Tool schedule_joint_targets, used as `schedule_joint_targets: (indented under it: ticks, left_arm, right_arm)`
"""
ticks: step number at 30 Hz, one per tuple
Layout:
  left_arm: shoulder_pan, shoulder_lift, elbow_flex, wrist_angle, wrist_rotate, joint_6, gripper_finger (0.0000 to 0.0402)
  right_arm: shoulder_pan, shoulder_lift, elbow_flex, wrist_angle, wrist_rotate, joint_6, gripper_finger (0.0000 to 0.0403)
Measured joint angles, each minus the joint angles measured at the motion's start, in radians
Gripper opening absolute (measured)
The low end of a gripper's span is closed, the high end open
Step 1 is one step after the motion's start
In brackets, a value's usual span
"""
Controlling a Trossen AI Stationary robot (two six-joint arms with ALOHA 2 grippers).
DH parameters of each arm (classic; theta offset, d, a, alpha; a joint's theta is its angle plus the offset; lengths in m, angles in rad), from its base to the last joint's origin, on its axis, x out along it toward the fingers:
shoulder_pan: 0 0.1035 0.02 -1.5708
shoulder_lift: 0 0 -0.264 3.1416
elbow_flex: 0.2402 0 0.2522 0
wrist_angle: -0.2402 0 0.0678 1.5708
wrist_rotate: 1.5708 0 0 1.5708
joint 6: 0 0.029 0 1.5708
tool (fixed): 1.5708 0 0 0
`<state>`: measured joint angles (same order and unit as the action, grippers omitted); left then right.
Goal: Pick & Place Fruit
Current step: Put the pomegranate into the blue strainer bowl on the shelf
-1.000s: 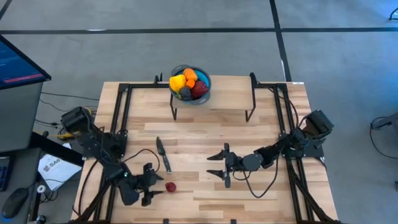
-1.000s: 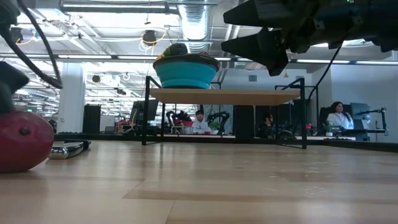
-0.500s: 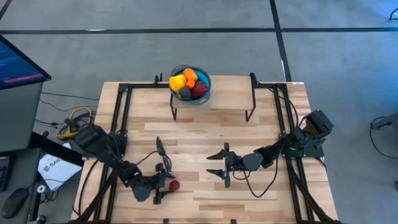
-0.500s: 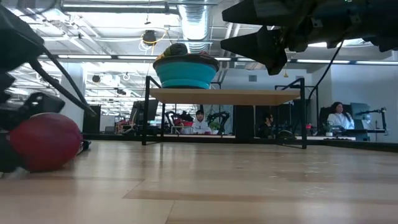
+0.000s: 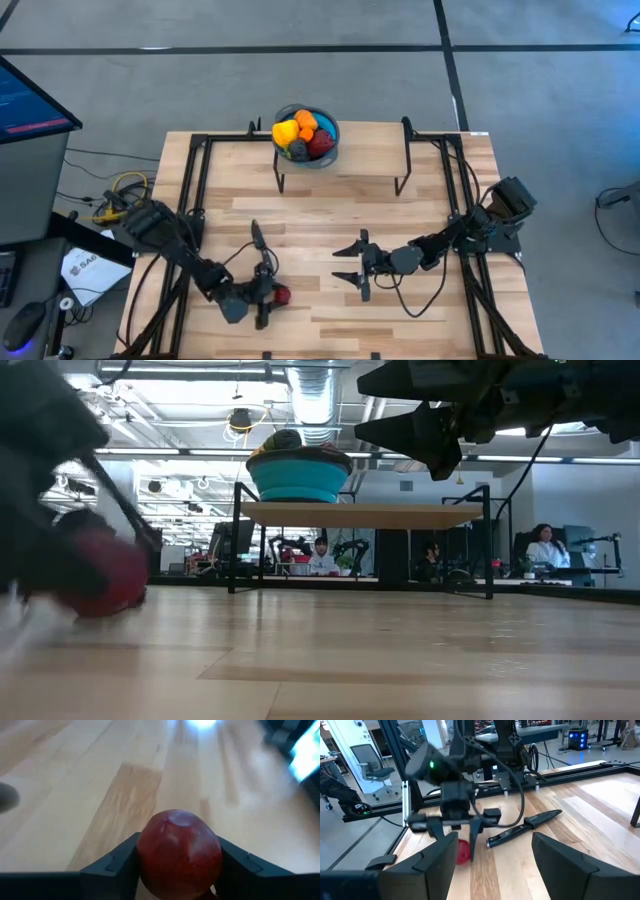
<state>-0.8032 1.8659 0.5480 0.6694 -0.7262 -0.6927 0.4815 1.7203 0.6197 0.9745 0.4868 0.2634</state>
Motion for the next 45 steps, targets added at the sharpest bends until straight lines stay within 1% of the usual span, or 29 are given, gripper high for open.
schedule_joint_targets:
  ticks: [1, 3, 6, 8, 10, 13, 15, 16, 19, 22, 25, 27, 29, 33, 39, 45]
  left_arm:
    - [0.011, -0.024, 0.003, -0.001, 0.008, -0.025, 0.0181]
    - [0.047, -0.087, 0.018, 0.004, 0.039, -0.04, 0.0179]
    - [0.115, -0.216, 0.053, -0.05, 0.096, 0.048, 0.018]
    - [0.173, -0.319, 0.107, -0.175, 0.142, 0.123, 0.0185]
    - [0.241, -0.41, 0.193, -0.365, 0.182, 0.189, 0.0186]
    - [0.37, -0.513, 0.33, -0.658, 0.192, 0.266, 0.0184]
    - [0.48, -0.571, 0.409, -0.784, 0.195, 0.293, 0.0184]
    - [0.542, -0.595, 0.439, -0.821, 0.197, 0.31, 0.0184]
    - [0.736, -0.65, 0.496, -0.831, 0.219, 0.418, 0.0187]
    - [0.933, -0.669, 0.529, -0.814, 0.303, 0.477, 0.0188]
    - [1.103, -0.644, 0.534, -0.795, 0.412, 0.479, 0.0188]
    - [1.182, -0.605, 0.533, -0.769, 0.469, 0.479, 0.0187]
    - [1.227, -0.568, 0.533, -0.715, 0.497, 0.48, 0.0187]
    - [1.278, -0.506, 0.533, -0.657, 0.499, 0.529, 0.0199]
    - [1.284, -0.466, 0.534, -0.635, 0.495, 0.544, 0.0211]
    - [1.28, -0.465, 0.534, -0.636, 0.509, 0.555, 0.0231]
  right_arm:
    - [0.0, 0.0, 0.0, 0.0, 0.0, 0.0, 0.0248]
    - [0.0, 0.0, 0.0, 0.0, 0.0, 0.0, 0.0248]
    - [0.0, -0.001, 0.0, 0.002, 0.0, 0.0, 0.0248]
    - [0.0, -0.001, 0.0, 0.002, 0.0, 0.0, 0.0248]
    - [0.0, -0.001, 0.0, 0.0, 0.0, 0.0, 0.0248]
    - [0.001, -0.001, 0.0, -0.003, 0.0, 0.0, 0.0248]
    - [0.001, -0.001, 0.0, -0.002, -0.001, 0.0, 0.0248]
    - [0.001, -0.001, 0.0, -0.001, -0.001, 0.0, 0.0248]
    - [0.001, -0.001, 0.0, 0.001, -0.001, 0.0, 0.0248]
    - [0.001, -0.001, 0.0, 0.0, -0.001, 0.0, 0.0248]
    - [-0.003, -0.001, 0.0, 0.0, -0.001, 0.0, 0.0248]
    - [-0.006, -0.001, 0.0, 0.002, -0.001, 0.0, 0.0248]
    - [-0.007, -0.001, 0.0, 0.0, -0.001, 0.0, 0.0248]
    - [-0.013, -0.001, 0.0, 0.0, 0.0, 0.0, 0.0248]
    - [-0.013, -0.001, 0.0, 0.0, 0.0, 0.016, 0.0248]
    - [-0.012, 0.0, 0.0, -0.001, 0.0, 0.026, 0.0248]
